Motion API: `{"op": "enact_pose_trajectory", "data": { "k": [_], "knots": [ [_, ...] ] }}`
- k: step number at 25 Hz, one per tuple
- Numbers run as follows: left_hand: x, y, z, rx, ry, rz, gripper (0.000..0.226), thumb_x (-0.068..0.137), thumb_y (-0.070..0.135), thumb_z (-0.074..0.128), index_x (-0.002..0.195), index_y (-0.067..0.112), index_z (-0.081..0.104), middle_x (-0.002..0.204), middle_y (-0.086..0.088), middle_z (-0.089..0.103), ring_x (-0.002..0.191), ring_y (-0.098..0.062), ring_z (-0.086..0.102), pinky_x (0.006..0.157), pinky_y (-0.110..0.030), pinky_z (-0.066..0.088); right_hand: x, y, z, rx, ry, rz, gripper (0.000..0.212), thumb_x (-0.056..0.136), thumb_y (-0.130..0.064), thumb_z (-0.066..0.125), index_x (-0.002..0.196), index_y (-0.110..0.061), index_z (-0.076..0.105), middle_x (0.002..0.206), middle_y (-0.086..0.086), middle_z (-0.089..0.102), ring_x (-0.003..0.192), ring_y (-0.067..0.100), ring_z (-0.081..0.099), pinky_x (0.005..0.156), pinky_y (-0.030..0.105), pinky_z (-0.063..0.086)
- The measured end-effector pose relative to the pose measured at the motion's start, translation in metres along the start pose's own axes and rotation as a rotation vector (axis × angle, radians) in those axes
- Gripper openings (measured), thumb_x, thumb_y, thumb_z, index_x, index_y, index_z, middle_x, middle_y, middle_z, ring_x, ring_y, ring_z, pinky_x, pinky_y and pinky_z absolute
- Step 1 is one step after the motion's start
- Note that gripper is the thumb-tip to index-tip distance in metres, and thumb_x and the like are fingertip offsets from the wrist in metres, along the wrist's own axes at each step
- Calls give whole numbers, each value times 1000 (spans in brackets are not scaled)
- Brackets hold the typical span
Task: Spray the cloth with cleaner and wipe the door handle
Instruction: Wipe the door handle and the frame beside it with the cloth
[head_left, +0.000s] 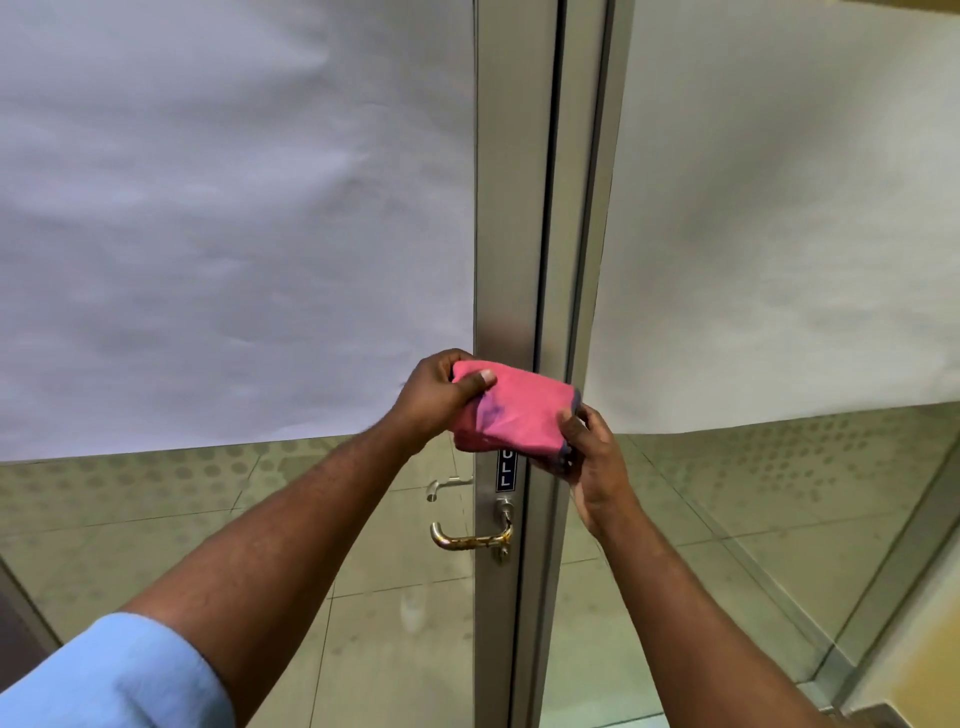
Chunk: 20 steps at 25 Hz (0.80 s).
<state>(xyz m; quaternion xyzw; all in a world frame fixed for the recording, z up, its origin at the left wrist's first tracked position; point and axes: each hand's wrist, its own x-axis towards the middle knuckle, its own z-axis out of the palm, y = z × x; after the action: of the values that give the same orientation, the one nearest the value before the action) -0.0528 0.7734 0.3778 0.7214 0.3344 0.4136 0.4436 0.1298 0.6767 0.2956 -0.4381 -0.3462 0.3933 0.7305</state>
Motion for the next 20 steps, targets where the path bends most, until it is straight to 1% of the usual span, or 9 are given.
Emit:
{"op": "enact_pose_trajectory", "data": {
  "k": [2, 4, 6, 9, 11, 14, 17, 18, 20],
  "knots": [
    [-4, -1, 5, -48, 66, -15, 16, 100, 22, 69, 104, 8, 67, 97, -11, 75, 88, -24, 73, 78, -40, 60, -5, 8, 5, 183, 9, 50, 115, 45, -65, 92, 139, -11, 53, 126, 16, 69, 113, 34, 68, 91, 53, 58],
    [-7, -2, 11, -89, 126, -23, 10, 100, 24, 68, 102, 15, 65, 96, -6, 75, 88, -23, 75, 76, -38, 62, -9, 16, 15, 296, -11, 83, 123, 39, -67, 93, 139, -8, 53, 128, 18, 69, 120, 36, 66, 100, 61, 51],
    [-10, -6, 18, -162, 158, -48, 11, 100, 25, 68, 103, 15, 64, 99, -9, 75, 90, -26, 76, 77, -40, 63, -14, 20, 27, 379, -35, 109, 123, 38, -61, 96, 141, -10, 52, 131, 20, 67, 124, 36, 63, 105, 61, 47],
    [-15, -15, 26, -222, 86, -76, 15, 98, 24, 71, 106, 14, 62, 100, -9, 75, 90, -27, 77, 73, -36, 64, -12, 14, 41, 511, -16, 74, 103, 48, -41, 99, 136, -11, 55, 127, 18, 71, 118, 35, 68, 95, 51, 56],
    [-15, -21, 27, -162, 49, -50, 21, 97, 25, 73, 112, 14, 63, 106, -7, 73, 99, -27, 75, 81, -36, 63, -4, 9, 41, 527, 45, 6, 75, 63, -19, 93, 130, -8, 62, 119, 14, 76, 109, 31, 73, 81, 41, 62],
    [-9, -28, 17, 85, 125, 84, 36, 103, 35, 62, 135, 20, 60, 140, -5, 63, 133, -22, 57, 107, -38, 49, 7, 9, 31, 317, 241, -21, 44, 70, -6, 86, 109, -19, 72, 103, 1, 81, 94, 24, 77, 65, 36, 62],
    [3, -34, 1, 518, 162, 335, 48, 109, 38, 46, 156, 27, 41, 168, 2, 34, 155, -14, 27, 121, -35, 28, 16, 22, 15, 24, 485, -75, 33, 75, -4, 86, 97, -23, 72, 92, 0, 80, 91, 24, 77, 79, 44, 63],
    [10, -36, -2, 658, 155, 436, 51, 110, 35, 43, 160, 24, 37, 171, 2, 27, 159, -14, 17, 125, -36, 23, 17, 26, 11, -68, 529, -128, 33, 75, -3, 86, 95, -24, 70, 91, -1, 78, 88, 21, 75, 83, 43, 62],
    [22, -39, -4, 872, 115, 592, 56, 110, 32, 36, 164, 19, 27, 174, -1, 14, 161, -15, 3, 130, -39, 12, 18, 35, 7, -277, 564, -217, 38, 78, -2, 83, 91, -32, 64, 92, -3, 72, 80, 13, 70, 78, 35, 61]
  ]
}}
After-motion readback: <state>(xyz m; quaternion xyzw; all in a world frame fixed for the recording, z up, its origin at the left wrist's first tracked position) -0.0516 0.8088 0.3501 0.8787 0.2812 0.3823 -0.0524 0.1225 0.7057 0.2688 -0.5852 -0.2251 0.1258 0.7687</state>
